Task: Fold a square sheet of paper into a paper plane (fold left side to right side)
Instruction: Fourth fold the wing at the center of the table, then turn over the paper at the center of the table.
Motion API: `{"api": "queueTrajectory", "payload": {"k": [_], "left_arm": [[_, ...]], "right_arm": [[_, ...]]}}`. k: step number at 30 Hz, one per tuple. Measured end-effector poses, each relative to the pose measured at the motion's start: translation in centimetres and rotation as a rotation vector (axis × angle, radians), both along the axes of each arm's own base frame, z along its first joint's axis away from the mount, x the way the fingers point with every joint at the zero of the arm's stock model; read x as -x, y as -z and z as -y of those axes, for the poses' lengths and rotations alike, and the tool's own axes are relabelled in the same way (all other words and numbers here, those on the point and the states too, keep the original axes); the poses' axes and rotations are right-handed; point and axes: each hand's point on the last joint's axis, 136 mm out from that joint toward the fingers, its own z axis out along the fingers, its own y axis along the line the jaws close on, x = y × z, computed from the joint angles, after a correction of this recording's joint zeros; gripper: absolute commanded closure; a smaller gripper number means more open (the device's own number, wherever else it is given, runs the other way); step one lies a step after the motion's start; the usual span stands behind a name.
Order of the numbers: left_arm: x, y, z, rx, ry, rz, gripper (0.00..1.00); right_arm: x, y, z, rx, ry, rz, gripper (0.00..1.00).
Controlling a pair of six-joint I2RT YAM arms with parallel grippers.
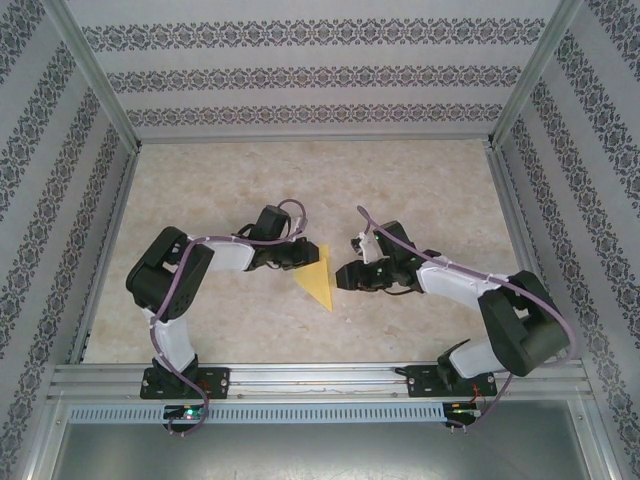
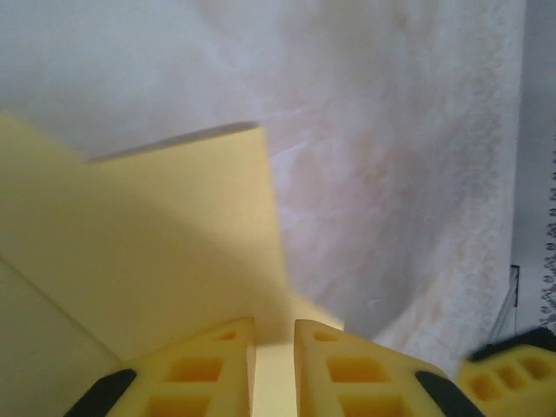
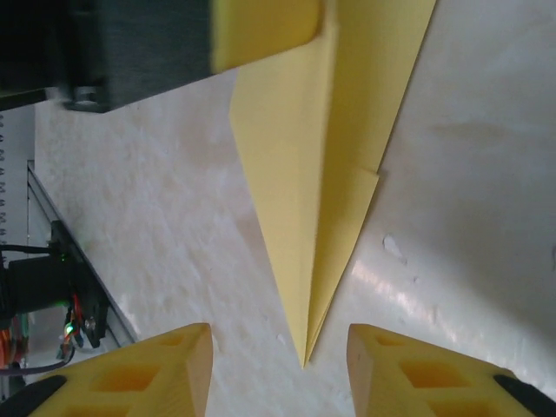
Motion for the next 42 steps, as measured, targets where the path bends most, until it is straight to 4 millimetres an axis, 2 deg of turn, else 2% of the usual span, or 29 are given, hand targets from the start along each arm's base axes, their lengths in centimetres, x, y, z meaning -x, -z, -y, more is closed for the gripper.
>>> {"api": "queueTrajectory", "payload": {"k": [3,6,9,12,17,19,23,24,27,30,32,37,42], "left_arm": [[-0.6,-3.5,-0.3,0.019,-0.008,0.086,0.73],[-1.4,-6.7,-1.4,0.026,-0.039,0.17,0.71],[-1.9,-8.8,-2.9,0.02,-0.079,0.232,0.71],[-1.8,-9.0,-4.6,0.001,-0.115,0.249,0.7],[-0.7,-7.5,-6.4,-0.037,-0.145,0.215,0.68],[-0.5,-7.3,-7.0,-0.047,-0.157,0.213,0.68],[-0.2,-8.6,-7.9,-0.042,-0.182,0.251,0.67],[-0.1,-9.0,-8.1,-0.04,-0.185,0.264,0.66],[0.5,-10.4,-8.7,-0.025,-0.195,0.313,0.62],[1.0,-12.2,-9.2,0.001,-0.205,0.374,0.55],[1.3,-13.5,-9.5,0.028,-0.209,0.421,0.51],[2.0,-17.9,-9.7,0.143,-0.202,0.543,0.47],[3.3,-22.9,-8.7,0.31,-0.134,0.654,0.47]], "right_arm": [[-0.9,0.4,-0.6,-0.009,-0.008,0.022,0.52],[-1.7,0.9,-1.0,-0.016,-0.011,0.033,0.51],[-2.5,1.2,-1.5,-0.022,-0.015,0.042,0.51],[-3.4,1.5,-2.2,-0.027,-0.024,0.055,0.53],[-4.2,2.3,-3.4,-0.028,-0.046,0.064,0.61],[-4.2,2.7,-3.6,-0.024,-0.053,0.058,0.69],[-4.4,2.9,-3.7,-0.022,-0.056,0.061,0.97],[-4.4,2.9,-3.7,-0.023,-0.055,0.063,1.0],[-4.6,2.6,-3.7,-0.024,-0.06,0.082,1.0],[-5.0,0.8,-3.3,-0.046,-0.053,0.131,1.0],[-5.4,-1.5,-2.9,-0.085,-0.042,0.184,1.0],[-6.3,-8.2,-1.3,-0.222,-0.02,0.351,1.0],[-5.9,-15.1,-0.1,-0.372,-0.023,0.52,1.0]]}}
